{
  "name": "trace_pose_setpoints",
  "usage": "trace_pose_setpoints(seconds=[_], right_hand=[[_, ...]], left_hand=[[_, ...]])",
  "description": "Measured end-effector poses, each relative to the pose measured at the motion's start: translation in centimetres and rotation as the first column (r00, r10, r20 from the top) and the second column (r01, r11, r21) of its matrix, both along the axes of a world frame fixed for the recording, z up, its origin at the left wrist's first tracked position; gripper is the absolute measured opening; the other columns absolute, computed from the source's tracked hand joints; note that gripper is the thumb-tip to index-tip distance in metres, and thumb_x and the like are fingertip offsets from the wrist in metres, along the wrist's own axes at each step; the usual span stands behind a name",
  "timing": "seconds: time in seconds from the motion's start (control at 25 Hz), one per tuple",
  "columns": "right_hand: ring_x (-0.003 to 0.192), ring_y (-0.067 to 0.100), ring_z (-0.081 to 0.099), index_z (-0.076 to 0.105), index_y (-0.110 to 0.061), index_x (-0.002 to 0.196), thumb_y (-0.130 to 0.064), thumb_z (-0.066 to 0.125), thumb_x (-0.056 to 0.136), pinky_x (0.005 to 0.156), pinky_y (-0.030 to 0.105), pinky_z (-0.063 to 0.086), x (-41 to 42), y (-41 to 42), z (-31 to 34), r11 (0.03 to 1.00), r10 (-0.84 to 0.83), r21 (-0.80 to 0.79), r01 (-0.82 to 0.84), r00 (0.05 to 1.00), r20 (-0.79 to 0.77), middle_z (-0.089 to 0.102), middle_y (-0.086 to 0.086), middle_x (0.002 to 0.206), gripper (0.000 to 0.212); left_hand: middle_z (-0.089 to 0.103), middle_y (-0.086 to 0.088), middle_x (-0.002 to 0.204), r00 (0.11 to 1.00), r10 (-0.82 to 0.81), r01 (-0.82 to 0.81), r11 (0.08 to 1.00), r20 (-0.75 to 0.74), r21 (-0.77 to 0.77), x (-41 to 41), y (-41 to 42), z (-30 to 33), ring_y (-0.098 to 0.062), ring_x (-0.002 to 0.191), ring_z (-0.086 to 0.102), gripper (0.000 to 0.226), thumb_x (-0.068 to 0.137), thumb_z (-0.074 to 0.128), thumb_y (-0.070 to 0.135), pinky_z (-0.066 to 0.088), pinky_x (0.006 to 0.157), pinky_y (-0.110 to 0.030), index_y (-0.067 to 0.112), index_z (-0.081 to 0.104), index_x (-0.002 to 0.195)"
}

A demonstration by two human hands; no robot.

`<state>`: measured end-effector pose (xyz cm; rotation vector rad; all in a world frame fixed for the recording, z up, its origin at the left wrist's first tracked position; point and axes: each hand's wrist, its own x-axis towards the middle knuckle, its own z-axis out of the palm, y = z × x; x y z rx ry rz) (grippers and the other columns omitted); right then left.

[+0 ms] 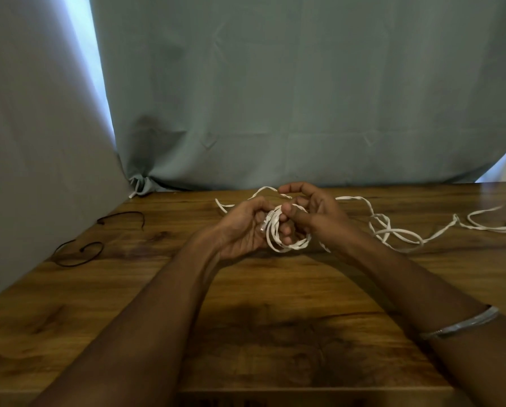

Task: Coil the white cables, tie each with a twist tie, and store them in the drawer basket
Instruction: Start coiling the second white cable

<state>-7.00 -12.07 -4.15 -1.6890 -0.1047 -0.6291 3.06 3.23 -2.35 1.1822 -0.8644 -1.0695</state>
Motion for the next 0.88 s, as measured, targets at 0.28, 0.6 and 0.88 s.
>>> trace_pose_setpoints(seconds=[0.28,0.6,0.88], right_hand=[[0.047,0.008,0.06,0.057,-0.006,0.111,0.007,0.071,0.088,0.045,0.02,0.046,-0.4,0.3,0.4,0.997,-0.052,-0.046,0.054,0.998,0.045,0.071,0.001,0.065,0.029],[0.079,0.011,0.072,0.064,-0.031,0.108,-0.036,0.085,0.082,0.071,0.035,0.06,-0.8,-1.1,0.1,0.813,-0.4,-0.42,0.404,0.911,0.101,0.074,-0.005,0.091,0.034],[0.084,0.005,0.068,0.07,-0.036,0.101,-0.025,0.071,0.096,0.072,0.027,0.054,-2.0,-2.2,1.2,0.623,-0.46,-0.589,0.515,0.85,0.257,0.073,-0.012,0.087,0.013]], left_hand=[[0.054,-0.003,0.071,0.999,-0.045,0.045,0.999,0.019,-0.023,-0.9,0.0,0.3,-0.007,0.055,0.039,0.041,0.11,0.034,0.026,0.028,0.052,-0.02,0.007,0.059,0.084],[0.039,0.007,0.051,0.963,0.225,-0.252,0.946,-0.146,-0.206,1.0,-1.0,-0.2,-0.002,0.042,0.032,0.037,0.111,0.041,0.025,0.023,0.045,-0.015,0.014,0.045,0.075],[0.034,0.008,0.045,0.74,0.352,-0.605,0.72,-0.573,-0.339,5.1,0.8,0.9,-0.006,0.037,0.031,0.043,0.112,0.035,0.028,0.028,0.05,-0.018,0.02,0.04,0.07]])
